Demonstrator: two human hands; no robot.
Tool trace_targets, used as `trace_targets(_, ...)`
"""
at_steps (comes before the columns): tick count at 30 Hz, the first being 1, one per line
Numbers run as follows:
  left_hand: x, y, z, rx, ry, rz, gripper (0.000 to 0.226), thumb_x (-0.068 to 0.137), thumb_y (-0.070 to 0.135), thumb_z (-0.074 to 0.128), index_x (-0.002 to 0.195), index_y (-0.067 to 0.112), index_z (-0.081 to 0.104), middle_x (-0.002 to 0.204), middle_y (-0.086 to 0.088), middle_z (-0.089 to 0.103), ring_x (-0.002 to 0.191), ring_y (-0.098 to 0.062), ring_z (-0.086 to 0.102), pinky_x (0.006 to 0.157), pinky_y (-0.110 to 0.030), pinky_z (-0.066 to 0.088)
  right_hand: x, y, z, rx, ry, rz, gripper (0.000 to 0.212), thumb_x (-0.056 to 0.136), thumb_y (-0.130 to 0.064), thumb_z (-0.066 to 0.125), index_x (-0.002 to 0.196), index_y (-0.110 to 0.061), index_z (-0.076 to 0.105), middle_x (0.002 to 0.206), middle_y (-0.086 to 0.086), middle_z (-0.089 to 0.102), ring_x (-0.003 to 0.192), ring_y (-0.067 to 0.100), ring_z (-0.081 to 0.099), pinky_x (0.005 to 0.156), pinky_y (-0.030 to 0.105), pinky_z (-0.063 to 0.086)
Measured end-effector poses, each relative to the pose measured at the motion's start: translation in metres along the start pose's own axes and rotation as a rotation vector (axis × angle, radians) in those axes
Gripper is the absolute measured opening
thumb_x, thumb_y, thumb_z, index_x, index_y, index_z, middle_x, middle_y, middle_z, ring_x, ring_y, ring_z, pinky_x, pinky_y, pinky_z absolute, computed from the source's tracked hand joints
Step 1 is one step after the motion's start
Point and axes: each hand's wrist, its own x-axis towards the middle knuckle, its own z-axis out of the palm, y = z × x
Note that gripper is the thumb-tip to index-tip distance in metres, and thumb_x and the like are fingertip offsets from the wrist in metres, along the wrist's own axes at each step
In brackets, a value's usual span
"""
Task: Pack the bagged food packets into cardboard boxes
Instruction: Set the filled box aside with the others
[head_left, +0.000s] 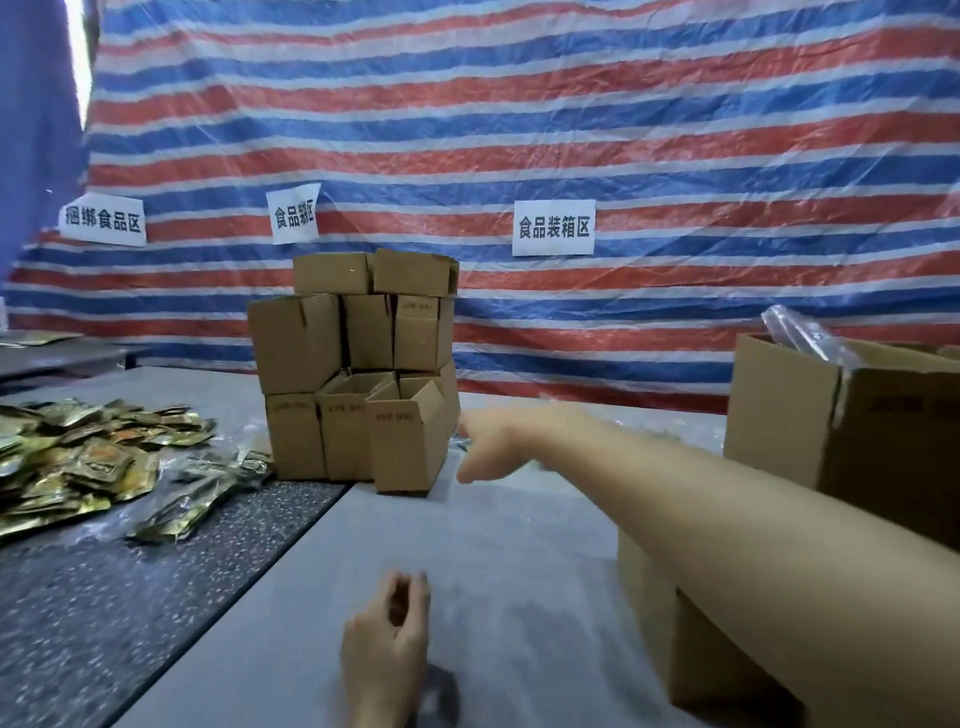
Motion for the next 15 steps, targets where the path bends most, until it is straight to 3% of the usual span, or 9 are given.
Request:
trace_targets(3,-0.005,-0.007,0.006,0.011,-0.038,0.116,0.034,0.086,0.035,0.077,0.060,0.025,0.058,0.049,0.007,0.051,0.050,-0.014,0.049,0.054,-0.035,0.042,0.052,-0.002,0.036,0.129,0.066,0.041,0.070,0.091,-0.019,0.059,0.153,-0.016,0.027,0.144,0.011,0.050,0.122,0.030,0.055,0.090,0.038,0.052)
trace_targets(5,-0.006,-0.006,0.006,-0.043,-0.027,0.117,0.025,0.080,0.046,0.067,0.068,0.027,0.058,0.048,0.007,0.049,0.048,-0.014,0.046,0.054,-0.035,0.041,0.084,-0.002,0.052,0.196,0.115,0.032,0.069,0.090,-0.018,0.059,0.152,-0.016,0.030,0.145,0.012,0.048,0.127,0.031,0.052,0.099,0.043,0.052)
trace_targets(9,-0.006,-0.006,0.006,-0.063,-0.011,0.138,0.026,0.076,0.057,0.058,0.064,0.035,0.054,0.048,0.011,0.048,0.046,-0.005,0.041,0.052,-0.031,0.038,0.144,-0.005,0.063,0.179,0.206,0.018,0.055,0.087,-0.020,0.058,0.141,-0.031,0.051,0.164,0.007,0.020,0.151,0.033,0.017,0.118,0.056,0.029)
trace_targets(11,-0.006,-0.006,0.006,-0.067,0.005,0.140,0.034,0.072,0.066,0.051,0.067,0.032,0.054,0.049,0.011,0.047,0.047,-0.006,0.041,0.053,-0.031,0.037,0.167,-0.006,0.066,0.216,0.255,0.033,0.056,0.087,-0.025,0.058,0.141,-0.038,0.051,0.168,0.004,0.006,0.154,0.033,0.003,0.120,0.061,0.017)
trace_targets(15,-0.005,-0.005,0.007,-0.070,0.016,0.139,0.041,0.073,0.067,0.049,0.074,0.027,0.055,0.051,0.012,0.050,0.049,-0.007,0.042,0.055,-0.034,0.041,0.196,-0.005,0.070,0.316,0.292,0.041,0.053,0.091,-0.038,0.059,0.143,-0.038,0.051,0.170,0.003,-0.003,0.154,0.036,-0.008,0.121,0.061,0.005)
